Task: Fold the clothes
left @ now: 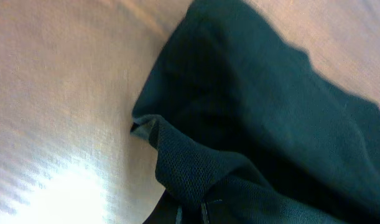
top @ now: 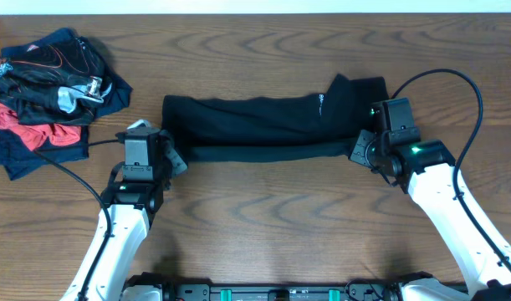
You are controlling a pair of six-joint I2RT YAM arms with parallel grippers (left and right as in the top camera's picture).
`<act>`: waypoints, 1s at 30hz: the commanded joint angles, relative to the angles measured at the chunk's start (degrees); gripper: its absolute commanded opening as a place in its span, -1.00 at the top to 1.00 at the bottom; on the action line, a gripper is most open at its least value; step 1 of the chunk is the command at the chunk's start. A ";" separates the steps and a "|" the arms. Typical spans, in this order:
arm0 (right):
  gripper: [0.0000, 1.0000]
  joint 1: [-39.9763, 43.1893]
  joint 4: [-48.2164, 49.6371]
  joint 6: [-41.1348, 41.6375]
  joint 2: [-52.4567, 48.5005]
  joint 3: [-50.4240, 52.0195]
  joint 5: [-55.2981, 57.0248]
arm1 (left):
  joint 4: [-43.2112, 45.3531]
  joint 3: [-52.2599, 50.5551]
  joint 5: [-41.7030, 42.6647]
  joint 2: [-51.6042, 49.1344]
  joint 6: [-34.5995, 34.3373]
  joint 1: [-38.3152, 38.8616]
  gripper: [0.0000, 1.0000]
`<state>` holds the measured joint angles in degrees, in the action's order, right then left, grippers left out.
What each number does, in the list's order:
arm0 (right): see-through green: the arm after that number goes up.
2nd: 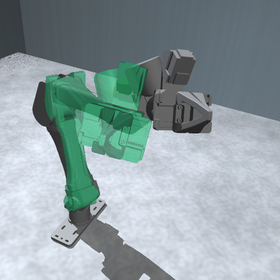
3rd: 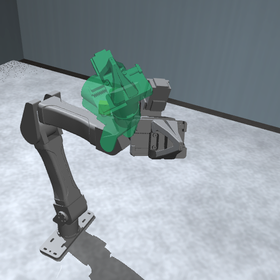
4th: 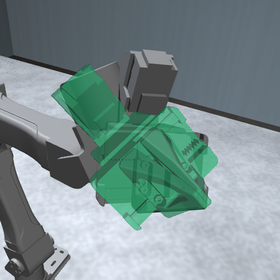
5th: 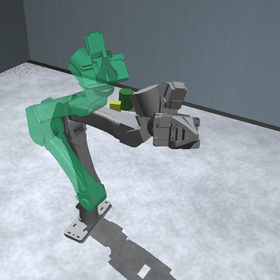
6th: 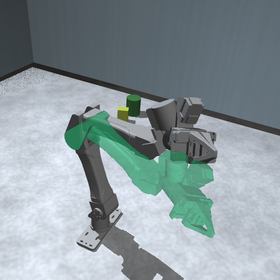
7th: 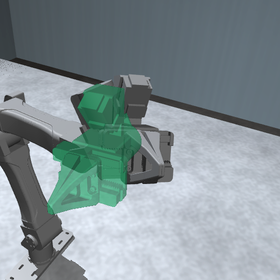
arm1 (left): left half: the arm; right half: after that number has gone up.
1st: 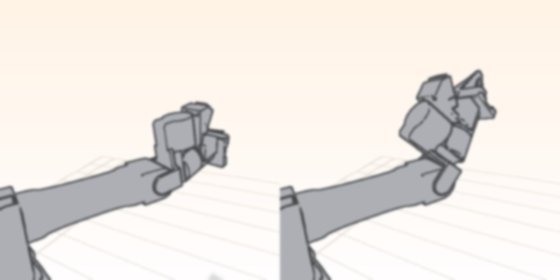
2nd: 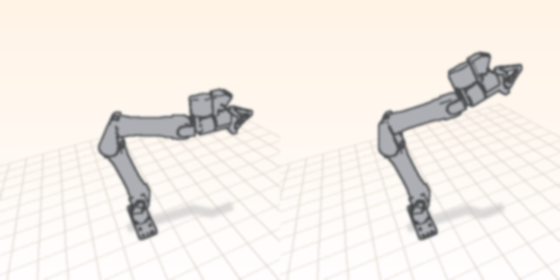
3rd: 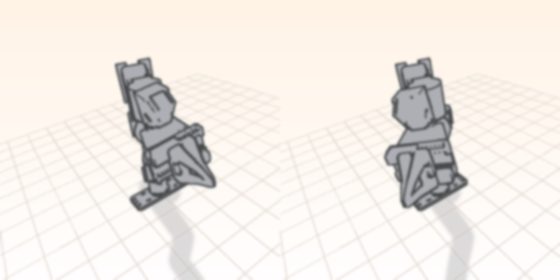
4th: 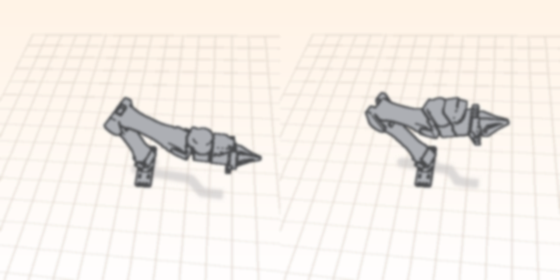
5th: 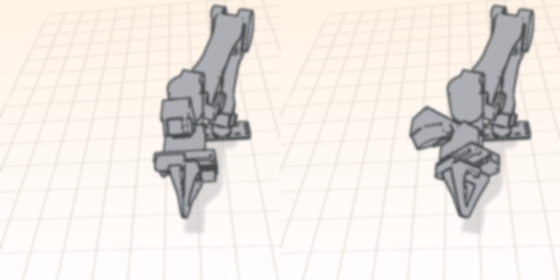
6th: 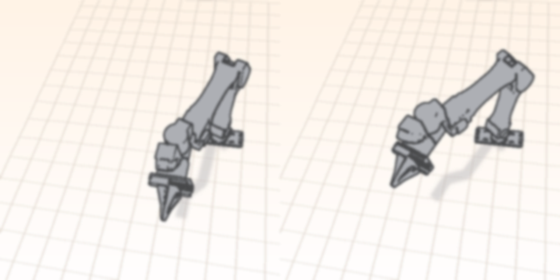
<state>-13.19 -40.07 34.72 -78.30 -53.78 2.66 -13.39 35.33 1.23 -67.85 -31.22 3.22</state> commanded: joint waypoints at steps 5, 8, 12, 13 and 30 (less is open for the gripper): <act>0.98 0.59 1.62 -1.64 -2.86 -1.07 1.84 | 9.33 1.18 -6.27 -2.71 3.58 -0.04 0.88; 0.98 0.59 2.05 -1.64 -3.26 -1.07 1.81 | 12.50 1.18 -6.29 -4.28 3.56 -0.04 0.88; 0.97 0.59 4.00 -2.29 -3.48 -1.07 1.81 | 13.49 1.18 -6.27 -6.91 3.54 -0.02 0.88; 0.98 0.59 4.76 -2.32 -3.50 -1.07 1.86 | 13.42 1.18 -6.23 -7.39 3.54 -0.02 0.88; 0.99 0.48 14.97 -2.45 -13.53 -1.09 -1.49 | 17.92 1.18 -6.91 -9.35 3.13 -0.02 0.88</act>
<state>-13.19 -26.55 33.04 -90.35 -53.84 1.78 3.68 35.44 -3.46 -75.83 -28.45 3.22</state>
